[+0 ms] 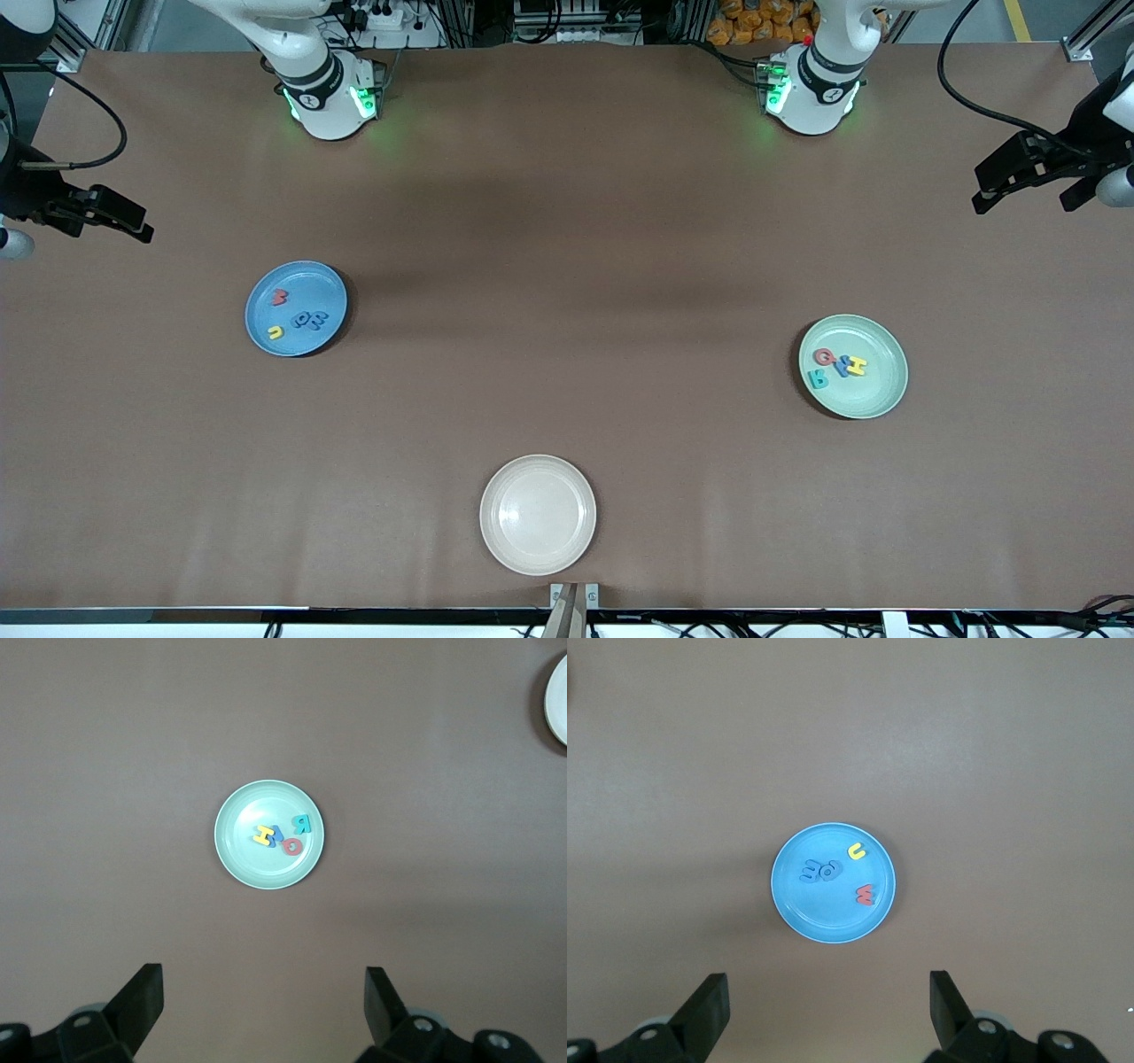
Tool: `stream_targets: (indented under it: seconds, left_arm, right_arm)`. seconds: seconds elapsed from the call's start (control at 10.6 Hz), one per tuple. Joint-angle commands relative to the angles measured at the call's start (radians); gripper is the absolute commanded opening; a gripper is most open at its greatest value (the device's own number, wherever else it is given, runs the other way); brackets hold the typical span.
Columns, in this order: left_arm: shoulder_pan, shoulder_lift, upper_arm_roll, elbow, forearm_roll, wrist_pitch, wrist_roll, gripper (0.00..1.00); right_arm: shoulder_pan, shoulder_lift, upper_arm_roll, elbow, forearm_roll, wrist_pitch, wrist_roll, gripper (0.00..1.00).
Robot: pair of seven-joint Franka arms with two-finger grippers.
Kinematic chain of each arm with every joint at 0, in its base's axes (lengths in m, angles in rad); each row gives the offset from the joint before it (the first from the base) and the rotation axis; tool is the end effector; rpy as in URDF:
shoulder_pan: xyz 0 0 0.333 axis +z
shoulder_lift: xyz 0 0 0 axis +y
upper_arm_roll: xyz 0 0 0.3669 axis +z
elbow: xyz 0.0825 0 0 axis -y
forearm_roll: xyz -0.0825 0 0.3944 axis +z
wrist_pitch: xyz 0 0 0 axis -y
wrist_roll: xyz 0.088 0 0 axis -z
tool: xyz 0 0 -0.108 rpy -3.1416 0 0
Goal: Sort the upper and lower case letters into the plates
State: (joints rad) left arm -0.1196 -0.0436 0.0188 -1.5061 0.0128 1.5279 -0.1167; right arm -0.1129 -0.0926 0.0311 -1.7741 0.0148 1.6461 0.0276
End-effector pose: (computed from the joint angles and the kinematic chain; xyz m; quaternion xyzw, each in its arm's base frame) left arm 0.5419 -0.0531 0.7258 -0.9994 -0.0084 -0.0331 0.0024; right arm 0.5319 -0.0413 0.6333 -0.9983 0.0554 0.0176 0.0064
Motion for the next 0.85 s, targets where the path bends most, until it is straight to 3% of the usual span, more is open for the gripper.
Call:
stream_targets:
  seconds: [0.0, 0.76]
  left_arm:
    - [-0.006, 0.008, -0.007, 0.006, 0.006, -0.011, 0.025, 1.0]
    - [-0.006, 0.019, -0.008, 0.017, 0.01, -0.012, 0.022, 1.0]
  right_arm:
    - [-0.002, -0.001, 0.004, 0.002, 0.013, 0.006, 0.005, 1.0]
    - [-0.004, -0.001, 0.004, 0.004, 0.013, 0.004, 0.005, 1.0]
